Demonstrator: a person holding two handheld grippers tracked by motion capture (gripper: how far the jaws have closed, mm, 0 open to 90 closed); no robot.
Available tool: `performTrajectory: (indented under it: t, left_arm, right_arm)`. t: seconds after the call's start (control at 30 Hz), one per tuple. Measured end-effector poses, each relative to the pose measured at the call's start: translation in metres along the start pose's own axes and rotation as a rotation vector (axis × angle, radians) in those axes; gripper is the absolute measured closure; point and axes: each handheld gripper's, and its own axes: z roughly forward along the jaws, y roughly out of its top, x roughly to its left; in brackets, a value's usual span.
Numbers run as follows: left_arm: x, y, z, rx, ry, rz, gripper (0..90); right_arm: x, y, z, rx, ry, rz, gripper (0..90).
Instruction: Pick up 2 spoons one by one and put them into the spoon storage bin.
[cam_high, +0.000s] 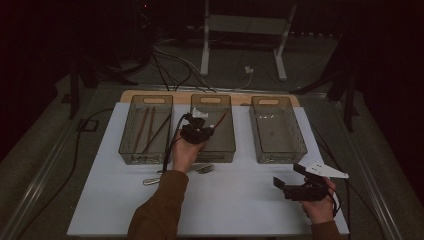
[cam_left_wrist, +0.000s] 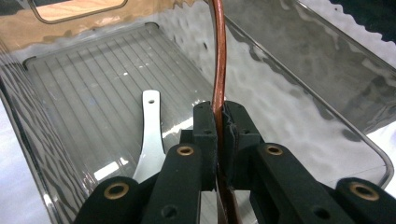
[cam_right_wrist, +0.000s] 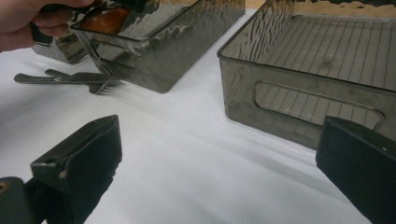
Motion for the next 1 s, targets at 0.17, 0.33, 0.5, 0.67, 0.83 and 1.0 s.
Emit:
performTrajectory:
  t: [0.17,0.33,0.5,0.67,0.83,1.0]
  left_arm:
    - [0.0,-0.001,0.003,0.01,0.004,-0.002,85.7]
    - [0.001,-0.003,0.004,0.017,0.006,-0.01,85.6]
    - [0.001,-0.003,0.005,0.028,0.007,-0.007,85.6]
    - [0.001,-0.003,0.004,0.027,0.006,-0.008,84.8]
    - [0.005,-0.005,-0.004,-0.071,-0.034,-0.059,50.7]
    - [0.009,-0.004,-0.013,-0.118,-0.056,-0.097,33.7]
  right_arm:
    - [0.0,0.0,0.0,0.0,-0.001,0.0,0.3]
    - [0.0,0.0,0.0,0.0,0.0,0.0,0.3]
    - [0.0,0.0,0.0,0.0,0.0,0.0,0.3]
    - [0.0,0.0,0.0,0.0,0.0,-0.001,0.3]
    - [0.0,0.0,-0.001,-0.001,-0.001,0.0,0.3]
    - [0.001,0.0,0.0,-0.001,0.0,0.0,0.3]
